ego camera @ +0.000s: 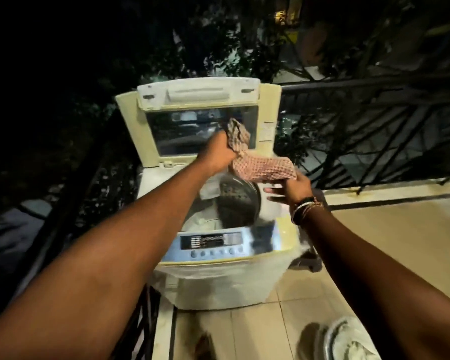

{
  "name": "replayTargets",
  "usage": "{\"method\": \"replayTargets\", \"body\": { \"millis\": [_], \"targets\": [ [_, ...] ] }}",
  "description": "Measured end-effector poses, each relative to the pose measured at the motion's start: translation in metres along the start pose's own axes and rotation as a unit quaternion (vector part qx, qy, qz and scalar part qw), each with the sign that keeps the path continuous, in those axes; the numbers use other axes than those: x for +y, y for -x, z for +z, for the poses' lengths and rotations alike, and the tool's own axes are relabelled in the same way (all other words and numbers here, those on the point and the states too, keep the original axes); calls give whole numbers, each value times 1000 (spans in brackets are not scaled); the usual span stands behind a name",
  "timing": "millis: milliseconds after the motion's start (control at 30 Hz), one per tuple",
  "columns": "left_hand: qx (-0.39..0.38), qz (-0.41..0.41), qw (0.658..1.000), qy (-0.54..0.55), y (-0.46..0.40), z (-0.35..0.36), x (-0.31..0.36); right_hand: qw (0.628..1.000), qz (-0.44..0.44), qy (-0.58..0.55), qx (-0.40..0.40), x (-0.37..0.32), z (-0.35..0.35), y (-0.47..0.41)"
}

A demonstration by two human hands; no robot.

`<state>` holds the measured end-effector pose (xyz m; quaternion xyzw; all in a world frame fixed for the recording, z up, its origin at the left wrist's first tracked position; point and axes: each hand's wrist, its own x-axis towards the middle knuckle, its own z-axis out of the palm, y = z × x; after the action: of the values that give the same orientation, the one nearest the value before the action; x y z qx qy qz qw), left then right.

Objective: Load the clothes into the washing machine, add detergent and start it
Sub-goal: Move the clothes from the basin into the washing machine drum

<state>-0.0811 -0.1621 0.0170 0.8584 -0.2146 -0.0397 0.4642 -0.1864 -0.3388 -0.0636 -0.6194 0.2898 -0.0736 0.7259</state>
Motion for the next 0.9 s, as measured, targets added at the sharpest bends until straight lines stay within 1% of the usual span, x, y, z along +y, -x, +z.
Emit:
{"method": "replayTargets", "body": {
  "millis": [33,67,133,200,300,333,367,433,500,533,567,600,633,700,767,900],
  "targets": [
    [-30,-12,998,-48,-4,-14,-36,1000,0,-7,-4,-7,30,-4],
    [-57,-28,995,-72,-5,-24,-61,1000,-1,-6,-5,-12,51,-8],
    [-76,-45,992,-95,-11,-39,-94,1000,-19,-1,-12,-19,94,-25],
    [-77,-59,993,-67,-19,-38,-115,997,-62,56,-2,-12,122,-49],
    [-62,-68,995,24,-24,-23,-136,980,-115,165,5,-1,157,-61],
    [-71,-76,994,35,-25,-17,-140,967,-136,214,1,-1,165,-61],
    [-94,-79,992,38,-26,-10,-143,955,-152,255,-11,4,169,-65],
    [-155,-100,982,27,-29,0,-160,923,-149,348,-70,14,171,-75],
    [-211,-124,969,-12,-32,3,-185,868,-131,458,-140,30,170,-85],
    [-224,-145,963,-47,-31,1,-197,831,-128,516,-163,37,169,-89],
    [-228,-170,954,-93,-27,-2,-213,802,-116,559,-178,48,166,-99],
    [-230,-189,945,-134,-23,-3,-228,780,-89,587,-198,55,162,-103],
    [-229,-199,939,-163,-18,-5,-240,768,-56,599,-221,64,157,-109],
    [-246,-193,930,-194,-13,-13,-243,744,-10,621,-244,70,146,-114],
    [-250,-194,928,-195,-14,-23,-246,734,-10,630,-255,72,142,-113],
    [-222,-166,944,-181,-29,-26,-234,727,-36,640,-246,75,128,-114]
  ]
}}
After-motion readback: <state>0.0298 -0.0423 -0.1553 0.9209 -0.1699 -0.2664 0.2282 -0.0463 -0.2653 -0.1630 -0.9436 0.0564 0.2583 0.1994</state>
